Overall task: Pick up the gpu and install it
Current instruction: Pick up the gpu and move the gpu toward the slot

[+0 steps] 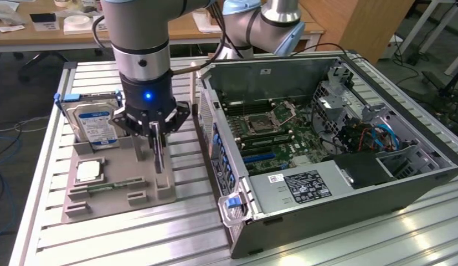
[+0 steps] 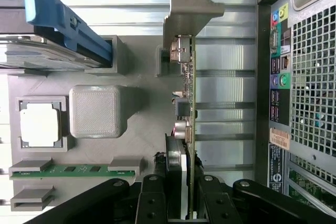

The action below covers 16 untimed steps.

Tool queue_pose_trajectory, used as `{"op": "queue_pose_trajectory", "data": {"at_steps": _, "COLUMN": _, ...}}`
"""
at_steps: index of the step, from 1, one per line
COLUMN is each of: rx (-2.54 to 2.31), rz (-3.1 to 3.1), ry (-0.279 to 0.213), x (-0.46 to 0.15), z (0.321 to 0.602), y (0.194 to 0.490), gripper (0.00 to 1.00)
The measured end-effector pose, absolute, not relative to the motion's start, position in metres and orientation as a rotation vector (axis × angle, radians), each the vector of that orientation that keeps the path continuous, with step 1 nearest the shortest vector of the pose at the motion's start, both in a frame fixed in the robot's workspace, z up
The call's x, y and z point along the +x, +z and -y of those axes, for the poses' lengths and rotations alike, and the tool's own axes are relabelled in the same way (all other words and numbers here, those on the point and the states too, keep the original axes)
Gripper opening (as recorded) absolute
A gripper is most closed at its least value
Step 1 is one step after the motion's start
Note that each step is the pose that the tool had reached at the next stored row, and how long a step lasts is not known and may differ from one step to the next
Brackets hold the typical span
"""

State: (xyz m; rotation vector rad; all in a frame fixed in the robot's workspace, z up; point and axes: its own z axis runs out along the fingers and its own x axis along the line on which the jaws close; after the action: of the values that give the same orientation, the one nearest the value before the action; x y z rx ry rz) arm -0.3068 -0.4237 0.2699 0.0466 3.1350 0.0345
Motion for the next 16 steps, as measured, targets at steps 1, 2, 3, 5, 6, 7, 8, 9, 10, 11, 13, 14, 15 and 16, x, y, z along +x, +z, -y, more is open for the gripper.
{"op": "queue_pose_trajectory", "data": {"at_steps": 1, "rx": 0.047, "rz": -3.135, "ry": 0.034, "x": -0.307, "z": 0.424, "y": 0.271, "gripper": 0.28}}
{"op": "queue_pose_trajectory", "data": {"at_steps": 2, "rx": 0.047, "rz": -3.135, "ry": 0.034, "x": -0.307, "z": 0.424, "y": 0.272, "gripper": 0.28}}
{"op": "queue_pose_trajectory", "data": {"at_steps": 3, "rx": 0.047, "rz": -3.135, "ry": 0.034, "x": -0.307, "z": 0.424, "y": 0.273, "gripper": 0.28}}
{"op": "queue_pose_trajectory", "data": {"at_steps": 5, "rx": 0.047, "rz": -3.135, "ry": 0.034, "x": -0.307, "z": 0.424, "y": 0.274, "gripper": 0.28}}
{"op": "queue_pose_trajectory", "data": {"at_steps": 6, "rx": 0.047, "rz": -3.135, "ry": 0.035, "x": -0.307, "z": 0.424, "y": 0.274, "gripper": 0.28}}
{"op": "queue_pose_trajectory", "data": {"at_steps": 7, "rx": 0.047, "rz": -3.135, "ry": 0.034, "x": -0.307, "z": 0.424, "y": 0.275, "gripper": 0.28}}
{"op": "queue_pose_trajectory", "data": {"at_steps": 8, "rx": 0.047, "rz": -3.135, "ry": 0.034, "x": -0.307, "z": 0.424, "y": 0.276, "gripper": 0.28}}
{"op": "queue_pose_trajectory", "data": {"at_steps": 9, "rx": 0.047, "rz": -3.135, "ry": 0.035, "x": -0.307, "z": 0.424, "y": 0.277, "gripper": 0.28}}
{"op": "queue_pose_trajectory", "data": {"at_steps": 10, "rx": 0.047, "rz": -3.135, "ry": 0.034, "x": -0.307, "z": 0.424, "y": 0.278, "gripper": 0.28}}
{"op": "queue_pose_trajectory", "data": {"at_steps": 11, "rx": 0.047, "rz": -3.135, "ry": 0.034, "x": -0.307, "z": 0.424, "y": 0.278, "gripper": 0.28}}
{"op": "queue_pose_trajectory", "data": {"at_steps": 13, "rx": 0.047, "rz": -3.135, "ry": 0.034, "x": -0.307, "z": 0.424, "y": 0.280, "gripper": 0.28}}
{"op": "queue_pose_trajectory", "data": {"at_steps": 14, "rx": 0.047, "rz": -3.135, "ry": 0.034, "x": -0.307, "z": 0.424, "y": 0.281, "gripper": 0.28}}
{"op": "queue_pose_trajectory", "data": {"at_steps": 15, "rx": 0.047, "rz": -3.135, "ry": 0.034, "x": -0.307, "z": 0.424, "y": 0.282, "gripper": 0.28}}
{"op": "queue_pose_trajectory", "data": {"at_steps": 16, "rx": 0.047, "rz": -3.135, "ry": 0.035, "x": -0.307, "z": 0.424, "y": 0.283, "gripper": 0.28}}
